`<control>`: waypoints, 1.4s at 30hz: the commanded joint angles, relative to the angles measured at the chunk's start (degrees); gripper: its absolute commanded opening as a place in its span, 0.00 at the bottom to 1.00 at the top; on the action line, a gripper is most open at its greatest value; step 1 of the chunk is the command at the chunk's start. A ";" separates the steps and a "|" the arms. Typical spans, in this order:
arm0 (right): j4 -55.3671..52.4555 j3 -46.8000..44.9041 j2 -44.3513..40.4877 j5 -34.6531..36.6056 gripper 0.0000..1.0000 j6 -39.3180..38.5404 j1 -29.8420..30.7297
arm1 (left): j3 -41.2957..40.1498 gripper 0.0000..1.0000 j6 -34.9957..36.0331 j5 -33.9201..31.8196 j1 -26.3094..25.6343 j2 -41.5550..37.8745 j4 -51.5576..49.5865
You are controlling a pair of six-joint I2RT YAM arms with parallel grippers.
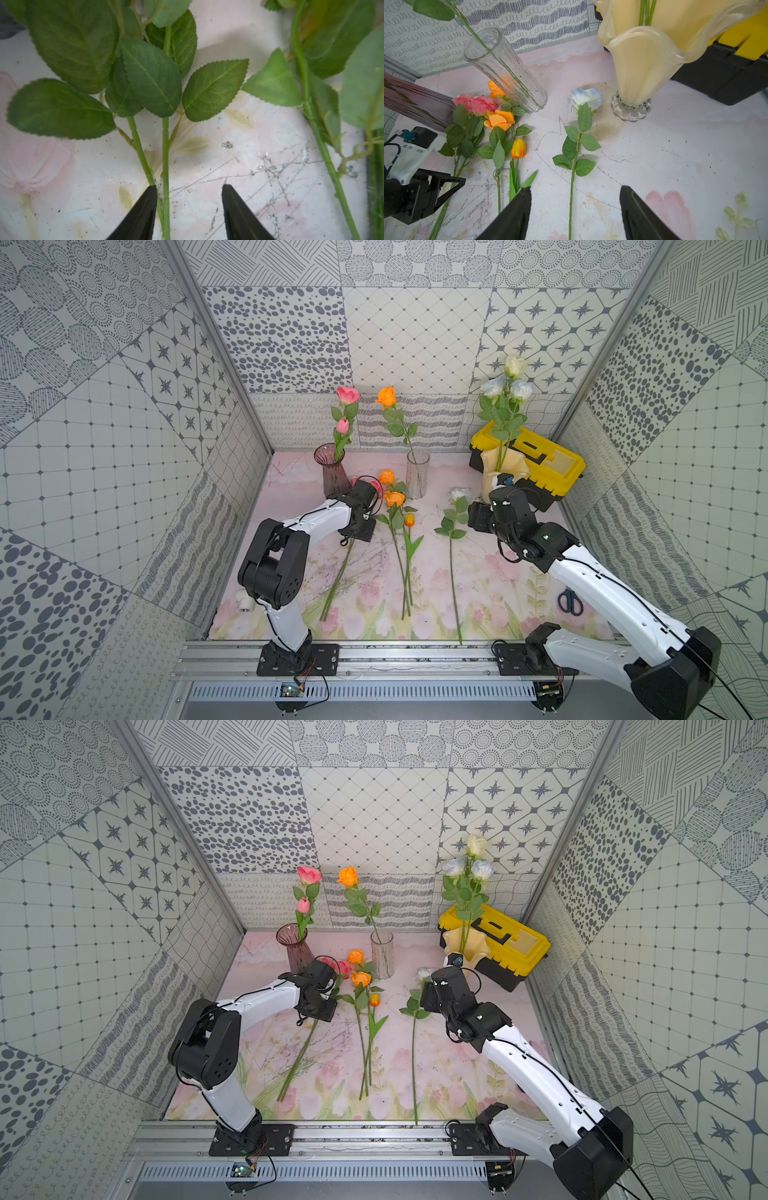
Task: Arrange the flowers in different vases according to their variety
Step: Pick up the flower at the center of the board.
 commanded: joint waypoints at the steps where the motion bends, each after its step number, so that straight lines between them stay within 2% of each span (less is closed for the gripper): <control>1: 1.27 -0.86 -1.32 0.80 0.71 0.97 0.27 | 0.99 0.54 1.38 -2.64 -0.07 1.80 1.07; 12: 1.17 -1.29 -2.12 1.41 0.71 1.25 0.27 | 2.05 0.53 0.90 -2.49 -0.13 5.90 0.30; 26: 0.91 -1.55 -2.70 1.68 0.69 2.34 0.27 | 0.68 0.32 -1.43 0.60 -0.85 5.11 -2.70; 42: 0.38 -2.06 -4.21 1.15 0.68 4.09 0.27 | -3.63 0.37 -4.07 1.56 -0.95 3.06 -9.29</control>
